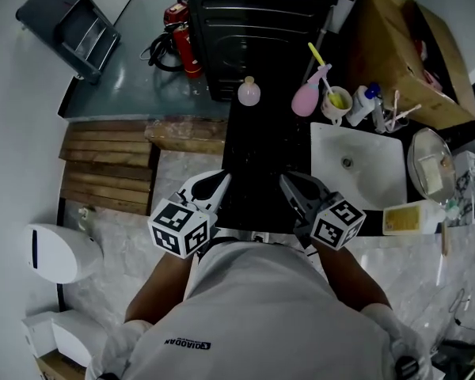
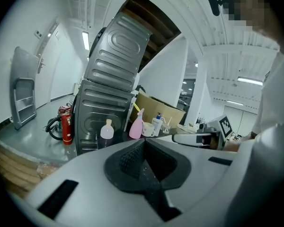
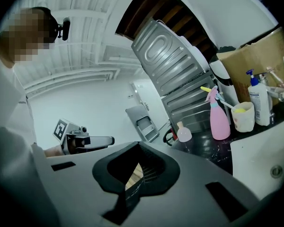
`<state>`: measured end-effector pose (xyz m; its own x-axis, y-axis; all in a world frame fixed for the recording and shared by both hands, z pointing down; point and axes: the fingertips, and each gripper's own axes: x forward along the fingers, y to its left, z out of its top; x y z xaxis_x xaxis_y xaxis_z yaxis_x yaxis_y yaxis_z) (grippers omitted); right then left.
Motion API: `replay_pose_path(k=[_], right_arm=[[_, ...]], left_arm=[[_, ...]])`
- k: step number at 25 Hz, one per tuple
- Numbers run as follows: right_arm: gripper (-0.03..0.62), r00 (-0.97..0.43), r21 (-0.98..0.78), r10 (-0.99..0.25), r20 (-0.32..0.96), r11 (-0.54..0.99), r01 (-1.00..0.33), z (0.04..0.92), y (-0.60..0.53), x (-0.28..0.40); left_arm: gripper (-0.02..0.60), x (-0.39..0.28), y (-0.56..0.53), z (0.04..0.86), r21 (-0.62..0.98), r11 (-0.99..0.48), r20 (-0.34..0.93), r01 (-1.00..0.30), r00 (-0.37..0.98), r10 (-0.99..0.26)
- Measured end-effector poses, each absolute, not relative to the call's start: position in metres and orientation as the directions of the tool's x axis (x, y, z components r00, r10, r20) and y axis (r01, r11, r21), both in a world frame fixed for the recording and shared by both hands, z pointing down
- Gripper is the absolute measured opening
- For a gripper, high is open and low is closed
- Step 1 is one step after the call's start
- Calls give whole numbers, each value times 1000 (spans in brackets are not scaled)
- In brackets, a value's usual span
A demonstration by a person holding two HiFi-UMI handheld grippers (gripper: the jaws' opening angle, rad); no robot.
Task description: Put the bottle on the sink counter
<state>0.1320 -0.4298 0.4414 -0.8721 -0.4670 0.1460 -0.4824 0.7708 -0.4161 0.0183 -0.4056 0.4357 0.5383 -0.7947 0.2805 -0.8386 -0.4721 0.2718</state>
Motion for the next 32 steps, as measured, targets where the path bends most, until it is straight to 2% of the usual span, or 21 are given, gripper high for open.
replay_pose_path(k=[14,32], right_arm=[[40,-789,-463,-596,151,662,-589,439,-331,96],[40,-741,-449,-646,185,615,-648,449,-201,80]], left_arm=[[14,-31,-300,435,286,-536,280,-794,605,-746],[15,-58,-191,442,294,-576,266,-763,644,-717]])
